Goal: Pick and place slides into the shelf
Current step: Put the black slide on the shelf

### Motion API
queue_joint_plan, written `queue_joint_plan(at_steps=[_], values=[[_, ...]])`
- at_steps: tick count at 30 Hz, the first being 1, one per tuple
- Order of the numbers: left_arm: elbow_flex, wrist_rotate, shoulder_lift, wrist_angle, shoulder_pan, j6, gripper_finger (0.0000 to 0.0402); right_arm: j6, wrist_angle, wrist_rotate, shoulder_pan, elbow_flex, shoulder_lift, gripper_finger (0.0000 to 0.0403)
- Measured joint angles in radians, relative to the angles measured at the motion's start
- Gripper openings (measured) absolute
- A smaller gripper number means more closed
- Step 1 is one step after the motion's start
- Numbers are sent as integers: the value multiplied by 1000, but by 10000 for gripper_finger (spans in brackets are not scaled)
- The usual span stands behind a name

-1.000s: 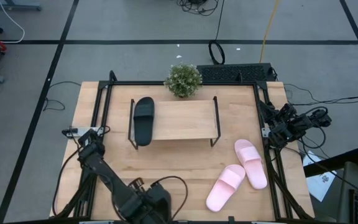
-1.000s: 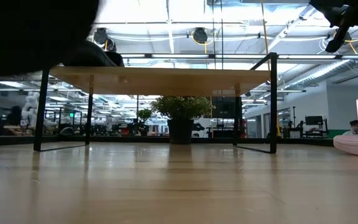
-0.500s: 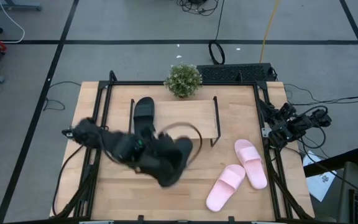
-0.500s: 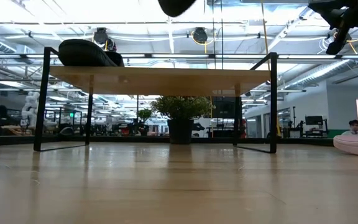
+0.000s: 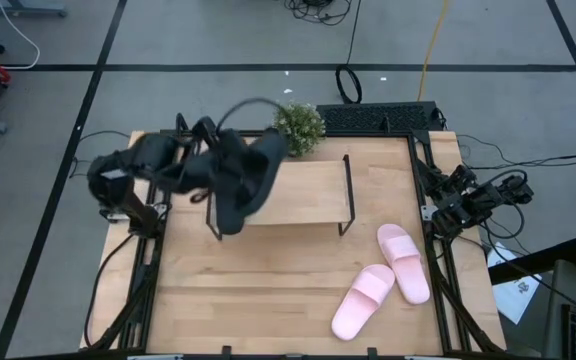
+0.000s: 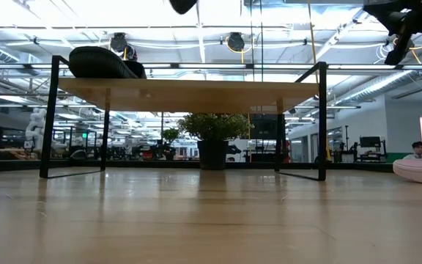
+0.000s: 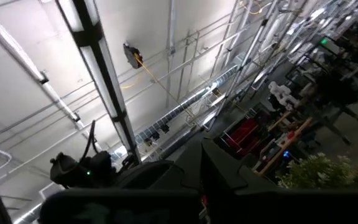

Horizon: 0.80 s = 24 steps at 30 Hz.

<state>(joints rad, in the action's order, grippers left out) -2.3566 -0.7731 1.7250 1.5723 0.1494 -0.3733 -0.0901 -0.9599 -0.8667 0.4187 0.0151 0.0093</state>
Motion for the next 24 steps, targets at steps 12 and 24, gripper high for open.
queue_joint_plan(at_steps=[12, 24], values=[[1, 56, 106, -2, -154, 231, 0, 5, 8, -54, 0, 0, 0, 0], [15, -79, 272, -4, -138, 249, 0, 6, 52, -53, 0, 0, 0, 0]])
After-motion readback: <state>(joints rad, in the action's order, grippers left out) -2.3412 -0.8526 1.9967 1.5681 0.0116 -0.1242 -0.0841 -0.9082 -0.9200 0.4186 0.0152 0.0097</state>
